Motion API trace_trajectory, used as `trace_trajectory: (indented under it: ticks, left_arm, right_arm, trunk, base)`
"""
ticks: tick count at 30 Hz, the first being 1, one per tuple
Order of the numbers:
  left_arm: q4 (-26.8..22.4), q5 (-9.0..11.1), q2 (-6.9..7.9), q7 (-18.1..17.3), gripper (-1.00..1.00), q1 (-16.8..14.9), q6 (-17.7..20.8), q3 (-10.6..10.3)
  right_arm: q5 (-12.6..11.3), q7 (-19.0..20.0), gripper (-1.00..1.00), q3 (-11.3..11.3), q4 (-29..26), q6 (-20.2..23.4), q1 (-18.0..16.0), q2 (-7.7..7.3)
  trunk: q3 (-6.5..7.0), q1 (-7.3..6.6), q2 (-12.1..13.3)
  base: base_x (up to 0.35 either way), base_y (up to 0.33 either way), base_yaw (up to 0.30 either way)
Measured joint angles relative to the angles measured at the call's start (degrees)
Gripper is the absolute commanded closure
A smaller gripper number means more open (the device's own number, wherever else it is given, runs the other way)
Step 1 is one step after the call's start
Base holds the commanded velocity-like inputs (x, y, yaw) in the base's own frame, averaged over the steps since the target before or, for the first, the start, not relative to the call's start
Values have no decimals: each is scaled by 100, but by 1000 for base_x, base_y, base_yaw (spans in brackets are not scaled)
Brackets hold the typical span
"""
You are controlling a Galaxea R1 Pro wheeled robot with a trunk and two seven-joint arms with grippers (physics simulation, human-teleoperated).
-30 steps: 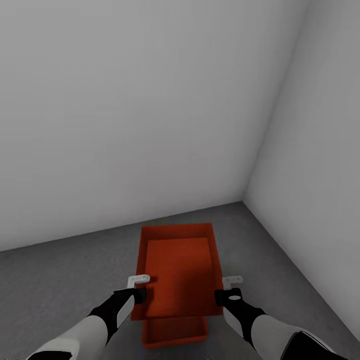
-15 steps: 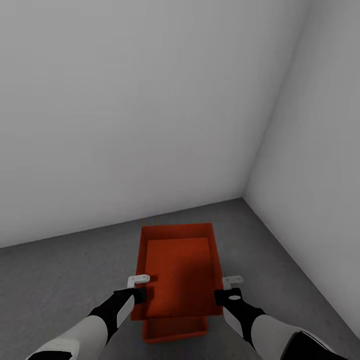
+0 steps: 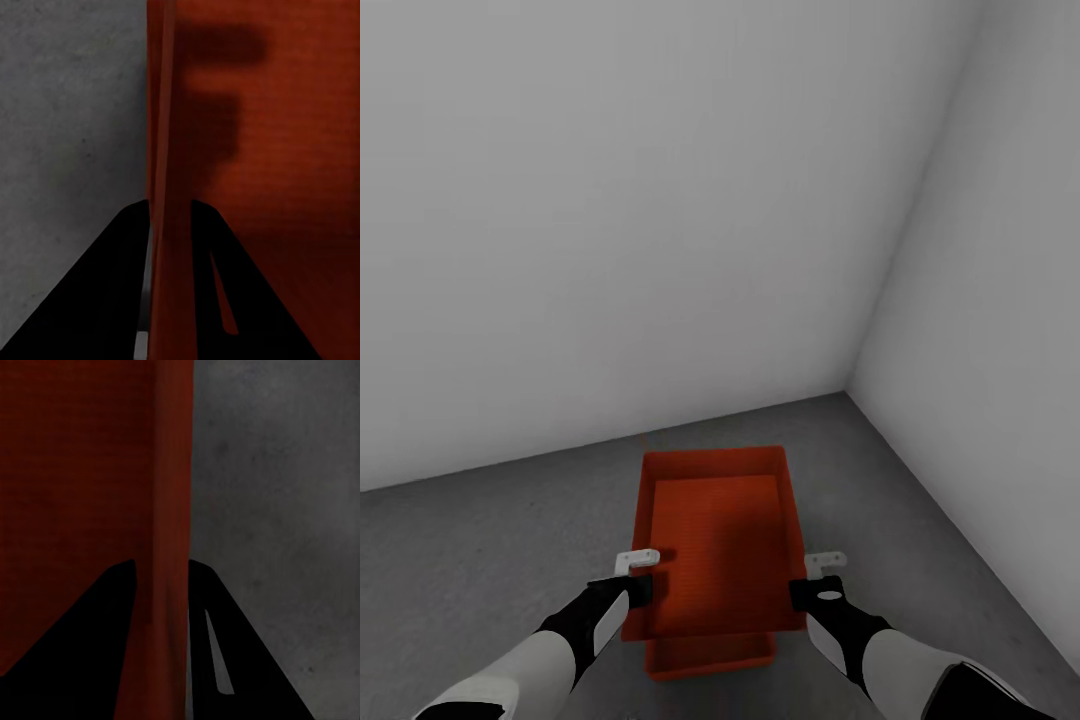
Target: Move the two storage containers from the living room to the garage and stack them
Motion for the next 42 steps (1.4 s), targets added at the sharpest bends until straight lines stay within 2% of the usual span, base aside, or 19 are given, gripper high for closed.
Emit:
trace_trajectory:
  ticks: [42]
  left_arm:
    - [0,-2,0,0,100,0,0,-1]
  right_arm:
    - [3,2,100,-5,8,-6,0,3]
  trunk:
    - [-13,0,0]
  base:
    - [0,0,48]
